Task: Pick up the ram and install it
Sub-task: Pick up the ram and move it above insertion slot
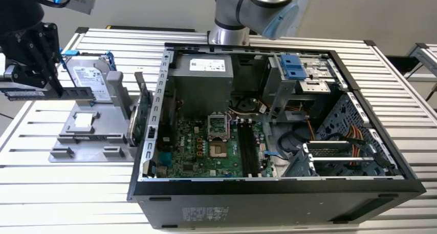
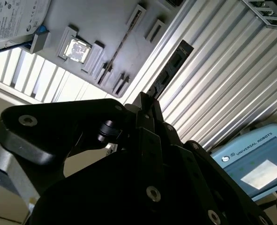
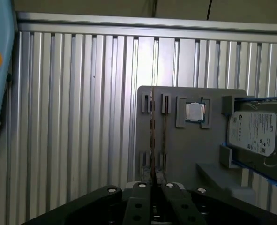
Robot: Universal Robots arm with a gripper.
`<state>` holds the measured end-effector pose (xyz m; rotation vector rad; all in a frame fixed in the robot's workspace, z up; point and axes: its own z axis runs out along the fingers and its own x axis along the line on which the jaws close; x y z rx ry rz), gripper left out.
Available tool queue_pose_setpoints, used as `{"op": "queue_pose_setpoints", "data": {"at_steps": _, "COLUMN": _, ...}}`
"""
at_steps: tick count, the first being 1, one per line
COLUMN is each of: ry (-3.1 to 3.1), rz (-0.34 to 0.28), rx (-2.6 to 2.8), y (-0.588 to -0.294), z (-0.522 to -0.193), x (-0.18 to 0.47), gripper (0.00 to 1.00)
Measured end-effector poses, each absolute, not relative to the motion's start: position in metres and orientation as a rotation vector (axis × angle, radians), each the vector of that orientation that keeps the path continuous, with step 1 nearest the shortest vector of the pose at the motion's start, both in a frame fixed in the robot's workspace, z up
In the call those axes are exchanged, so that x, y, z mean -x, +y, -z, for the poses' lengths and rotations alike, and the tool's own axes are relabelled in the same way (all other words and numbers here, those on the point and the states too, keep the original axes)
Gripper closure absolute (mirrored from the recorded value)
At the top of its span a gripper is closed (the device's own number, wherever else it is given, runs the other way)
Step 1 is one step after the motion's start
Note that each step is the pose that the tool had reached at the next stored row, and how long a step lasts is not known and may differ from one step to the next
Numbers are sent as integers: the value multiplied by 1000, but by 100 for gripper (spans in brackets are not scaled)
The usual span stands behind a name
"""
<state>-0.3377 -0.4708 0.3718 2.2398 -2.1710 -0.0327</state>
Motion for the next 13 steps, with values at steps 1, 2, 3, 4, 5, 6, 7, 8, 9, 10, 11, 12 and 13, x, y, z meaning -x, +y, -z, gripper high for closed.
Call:
{"op": "queue_pose_setpoints", "data": {"at_steps": 1, "ry": -2171, "rz": 33, "rx": -2240, "y": -471, "z": -372, "x": 337, "gripper": 100}}
{"op": "queue_pose_setpoints", "data": {"at_steps": 2, "ry": -2171, "rz": 33, "rx": -2240, "y": -471, "z": -372, "x": 336, "gripper": 100}}
{"op": "queue_pose_setpoints", "data": {"at_steps": 3, "ry": -2171, "rz": 33, "rx": -2240, "y": -471, "z": -372, "x": 335, "gripper": 100}}
{"op": "queue_pose_setpoints", "data": {"at_steps": 4, "ry": -2171, "rz": 33, "rx": -2240, "y": -471, "z": -372, "x": 334, "gripper": 100}}
{"op": "queue_pose_setpoints", "data": {"at_steps": 5, "ry": -2171, "rz": 33, "rx": -2240, "y": -471, "z": -372, "x": 333, "gripper": 100}}
{"op": "queue_pose_setpoints", "data": {"at_steps": 6, "ry": -2171, "rz": 33, "rx": -2240, "y": -471, "z": -372, "x": 332, "gripper": 100}}
{"op": "queue_pose_setpoints", "data": {"at_steps": 7, "ry": -2171, "rz": 33, "rx": -2240, "y": -471, "z": -372, "x": 331, "gripper": 100}}
{"op": "queue_pose_setpoints", "data": {"at_steps": 8, "ry": -2171, "rz": 33, "rx": -2240, "y": -471, "z": -372, "x": 330, "gripper": 100}}
{"op": "queue_pose_setpoints", "data": {"at_steps": 9, "ry": -2171, "rz": 33, "rx": -2240, "y": -471, "z": -372, "x": 328, "gripper": 100}}
{"op": "queue_pose_setpoints", "data": {"at_steps": 10, "ry": -2171, "rz": 33, "rx": -2240, "y": -471, "z": -372, "x": 327, "gripper": 100}}
{"op": "queue_pose_setpoints", "data": {"at_steps": 11, "ry": -2171, "rz": 33, "rx": -2240, "y": -471, "z": -372, "x": 326, "gripper": 100}}
{"op": "queue_pose_setpoints", "data": {"at_steps": 12, "ry": -2171, "rz": 33, "rx": -2240, "y": -471, "z": -372, "x": 324, "gripper": 100}}
{"op": "queue_pose_setpoints", "data": {"at_steps": 13, "ry": -2171, "rz": 33, "rx": -2240, "y": -471, "z": -372, "x": 323, "gripper": 100}}
